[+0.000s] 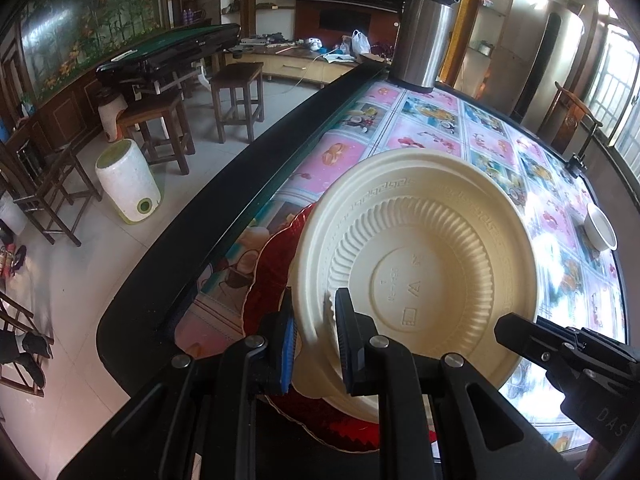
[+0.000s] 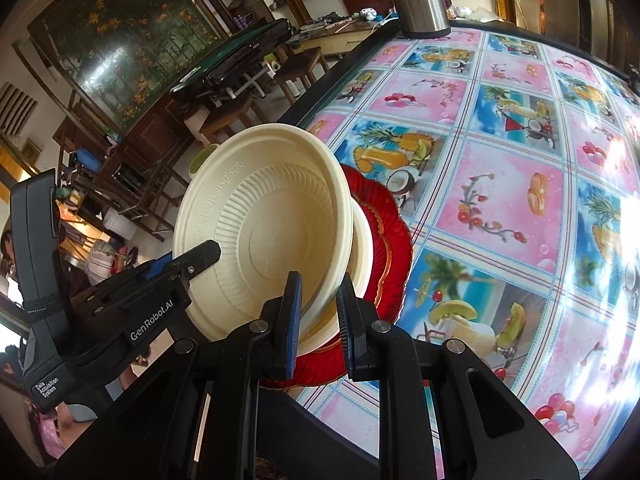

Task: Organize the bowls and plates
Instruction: 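Lower the second cream bowl into the stacked cream bowl, then open both tools and release the cream bowl rim, then move both tools toward the white bowl on the table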

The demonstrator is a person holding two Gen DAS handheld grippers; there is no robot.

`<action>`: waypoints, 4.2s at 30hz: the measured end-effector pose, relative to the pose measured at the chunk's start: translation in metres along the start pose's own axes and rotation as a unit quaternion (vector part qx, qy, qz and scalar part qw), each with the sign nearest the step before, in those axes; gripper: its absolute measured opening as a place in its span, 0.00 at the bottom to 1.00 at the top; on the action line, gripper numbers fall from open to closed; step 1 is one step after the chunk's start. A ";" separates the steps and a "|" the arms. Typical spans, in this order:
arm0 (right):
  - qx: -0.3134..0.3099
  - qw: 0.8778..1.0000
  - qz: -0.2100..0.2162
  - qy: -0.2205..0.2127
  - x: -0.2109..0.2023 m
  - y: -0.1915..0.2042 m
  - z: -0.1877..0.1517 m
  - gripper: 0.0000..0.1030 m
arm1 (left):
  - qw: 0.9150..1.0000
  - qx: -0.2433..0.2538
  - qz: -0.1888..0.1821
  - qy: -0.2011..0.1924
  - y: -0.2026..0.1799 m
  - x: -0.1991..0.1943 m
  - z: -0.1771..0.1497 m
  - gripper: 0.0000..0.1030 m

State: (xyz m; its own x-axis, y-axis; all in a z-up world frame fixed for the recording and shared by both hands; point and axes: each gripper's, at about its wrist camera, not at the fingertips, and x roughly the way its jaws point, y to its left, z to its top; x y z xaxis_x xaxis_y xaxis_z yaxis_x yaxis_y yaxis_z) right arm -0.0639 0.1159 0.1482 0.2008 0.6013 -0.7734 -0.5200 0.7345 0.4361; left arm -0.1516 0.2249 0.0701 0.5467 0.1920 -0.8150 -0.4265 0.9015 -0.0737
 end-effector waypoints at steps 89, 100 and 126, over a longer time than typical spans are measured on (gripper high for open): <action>0.186 0.971 -0.119 -0.087 -0.099 -0.216 -0.008 0.37 | 0.984 0.159 -0.065 -0.049 -0.247 0.030 0.020 0.69; 0.248 0.950 -0.157 -0.106 -0.126 -0.294 -0.012 0.37 | 0.976 0.190 -0.102 -0.025 -0.316 0.054 0.025 0.69; 0.339 0.903 -0.194 -0.178 -0.178 -0.440 0.034 0.37 | 0.963 0.222 -0.153 0.022 -0.465 0.109 0.076 0.69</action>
State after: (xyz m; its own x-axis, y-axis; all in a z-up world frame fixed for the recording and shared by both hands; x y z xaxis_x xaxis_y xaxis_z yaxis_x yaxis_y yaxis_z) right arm 0.1574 -0.3032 0.1101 0.5759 0.2325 -0.7838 0.2501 0.8626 0.4397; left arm 0.1615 -0.1436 0.0594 0.5622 -0.1169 -0.8187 0.1055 0.9920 -0.0692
